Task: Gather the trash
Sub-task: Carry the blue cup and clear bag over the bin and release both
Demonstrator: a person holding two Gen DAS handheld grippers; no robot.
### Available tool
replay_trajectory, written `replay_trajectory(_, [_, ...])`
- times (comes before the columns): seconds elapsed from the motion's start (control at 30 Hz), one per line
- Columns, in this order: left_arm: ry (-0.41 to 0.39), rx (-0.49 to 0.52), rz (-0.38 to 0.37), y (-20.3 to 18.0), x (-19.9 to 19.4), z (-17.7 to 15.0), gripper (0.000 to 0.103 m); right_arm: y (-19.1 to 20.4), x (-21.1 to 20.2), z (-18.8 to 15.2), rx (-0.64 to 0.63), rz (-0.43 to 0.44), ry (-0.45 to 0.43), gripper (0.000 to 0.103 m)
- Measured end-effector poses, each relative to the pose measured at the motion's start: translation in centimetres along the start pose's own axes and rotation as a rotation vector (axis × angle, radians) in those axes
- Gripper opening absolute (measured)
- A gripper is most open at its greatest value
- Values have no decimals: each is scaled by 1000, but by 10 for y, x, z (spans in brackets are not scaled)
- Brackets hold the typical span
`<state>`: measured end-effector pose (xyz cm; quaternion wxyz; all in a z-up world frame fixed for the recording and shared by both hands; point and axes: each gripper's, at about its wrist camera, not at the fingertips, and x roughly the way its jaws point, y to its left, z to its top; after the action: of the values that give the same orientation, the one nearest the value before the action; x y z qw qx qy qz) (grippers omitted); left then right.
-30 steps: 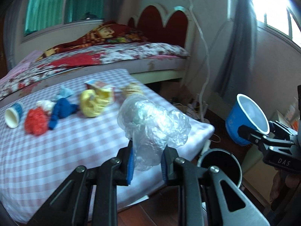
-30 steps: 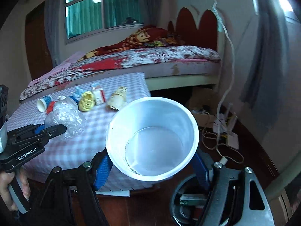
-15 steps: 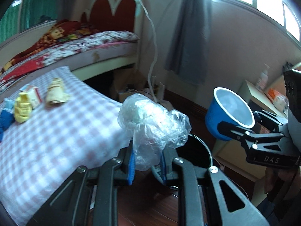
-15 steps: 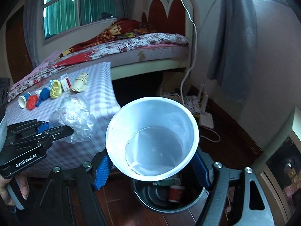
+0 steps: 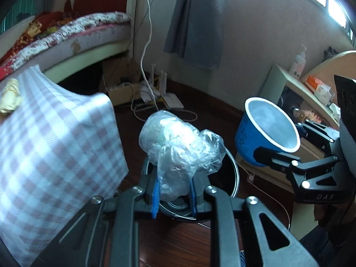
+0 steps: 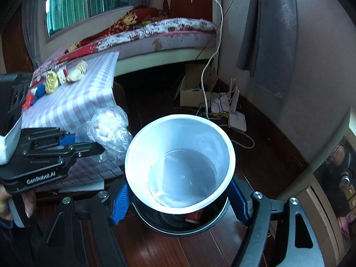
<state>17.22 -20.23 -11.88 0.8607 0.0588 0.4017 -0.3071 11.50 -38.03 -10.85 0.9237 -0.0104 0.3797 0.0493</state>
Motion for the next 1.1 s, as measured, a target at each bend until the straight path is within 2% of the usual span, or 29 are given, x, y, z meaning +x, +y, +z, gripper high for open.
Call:
replay_trajectory(0.23, [75,-15,-36,-1,38,0,23,-12,39,-7,-29,45,72,77])
replay_trajectory(0.3, [101,-19,-53,-2,47,0,27,-14,52,-8,-36,55,97,77])
replay_trajectory(0.33, [115,-25,-69,-3,53,-1,33,-16,61,-10,-37,68,113,77])
replay_trajectory(0.37, [133,-34,-73,-3,59,-2,63,-17,66,-11,-43,70,126,86])
replay_trajectory(0.4, [154,-49,-64,0,64,-5,96,-18,76,-16,-61,49,156,102])
replay_trajectory(0.43, [159,-74,-49,5,67,-8,100,-22,86,-21,-67,4,194,102])
replay_trajectory(0.5, [159,-102,-9,13,68,-17,99,-37,96,-33,-18,0,240,102])
replay_trajectory(0.63, [160,-116,58,19,64,-32,99,-47,95,-41,29,-15,238,102])
replay_trajectory(0.9, [143,-135,137,26,50,-39,101,-37,90,-33,11,-46,223,102])
replay_trajectory(1.1, [123,-130,167,27,30,-38,101,-21,78,-27,6,-33,198,102])
